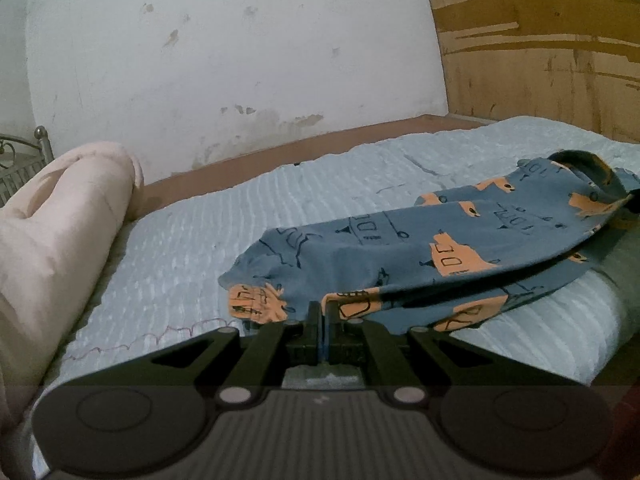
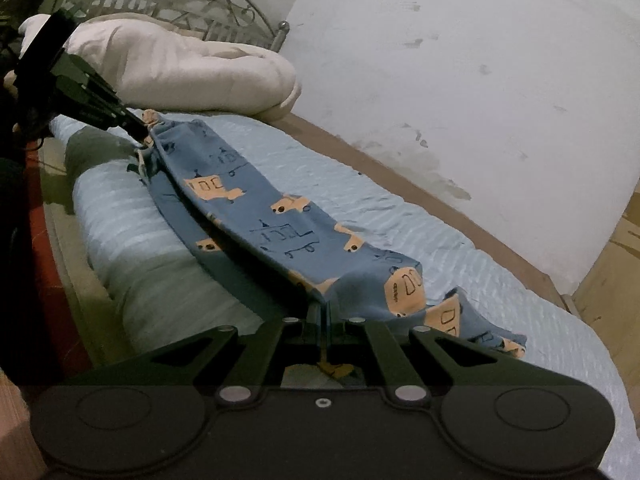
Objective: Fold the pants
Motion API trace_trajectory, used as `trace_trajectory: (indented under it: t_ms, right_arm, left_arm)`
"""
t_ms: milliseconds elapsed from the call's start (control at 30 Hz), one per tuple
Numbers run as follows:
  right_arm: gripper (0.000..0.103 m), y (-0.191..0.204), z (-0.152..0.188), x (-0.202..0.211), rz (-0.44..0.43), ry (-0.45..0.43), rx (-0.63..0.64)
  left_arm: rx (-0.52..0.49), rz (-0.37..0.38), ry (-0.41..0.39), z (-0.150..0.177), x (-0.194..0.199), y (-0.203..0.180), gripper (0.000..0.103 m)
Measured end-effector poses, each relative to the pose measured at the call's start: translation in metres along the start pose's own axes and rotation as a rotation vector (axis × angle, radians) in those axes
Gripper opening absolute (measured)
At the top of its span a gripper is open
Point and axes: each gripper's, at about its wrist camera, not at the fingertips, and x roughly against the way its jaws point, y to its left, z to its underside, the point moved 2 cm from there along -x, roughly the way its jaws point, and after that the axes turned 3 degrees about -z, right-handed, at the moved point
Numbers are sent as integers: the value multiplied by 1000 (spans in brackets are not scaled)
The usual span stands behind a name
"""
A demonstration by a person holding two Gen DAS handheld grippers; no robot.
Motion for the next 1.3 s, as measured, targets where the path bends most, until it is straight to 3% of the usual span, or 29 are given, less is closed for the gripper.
trace_trajectory:
  t_ms: [433,500,567,633,700,733,800,900,1167,1300]
  right_arm:
    - [0,1,13,-7,-42,71,-2]
    - [8,-1,12,-6,-44,66,-21]
    - [18,-5,13,-2,-39,51,-54]
    - [34,-11,13,4,-37,33,-105]
    - [59,-19,16,11,-31,18,-164]
    - [64,-24,18,16,-26,10,-203]
    - [84,-36,24,25,-20,-5,-279]
    - [101,-57,36,39,7,-29,-404]
    - [102,-124,76,71,169,-37,-588]
    - [102,-179,100,67,180,18,-723]
  left_arm:
    - [6,20,61,10,-7,-4,3]
    - [13,28,70,8,-4,-5,20]
    - [25,31,66,6,2,-8,63]
    - [35,36,47,1,9,-16,74]
    - [58,55,31,-7,14,-25,90]
    - [69,57,18,-12,15,-32,102]
    - [82,60,-31,-24,16,-50,102]
    - [80,118,-62,-43,9,-84,102]
    - [80,346,-112,-89,-12,-189,102]
    - [34,452,-95,-101,-24,-233,102]
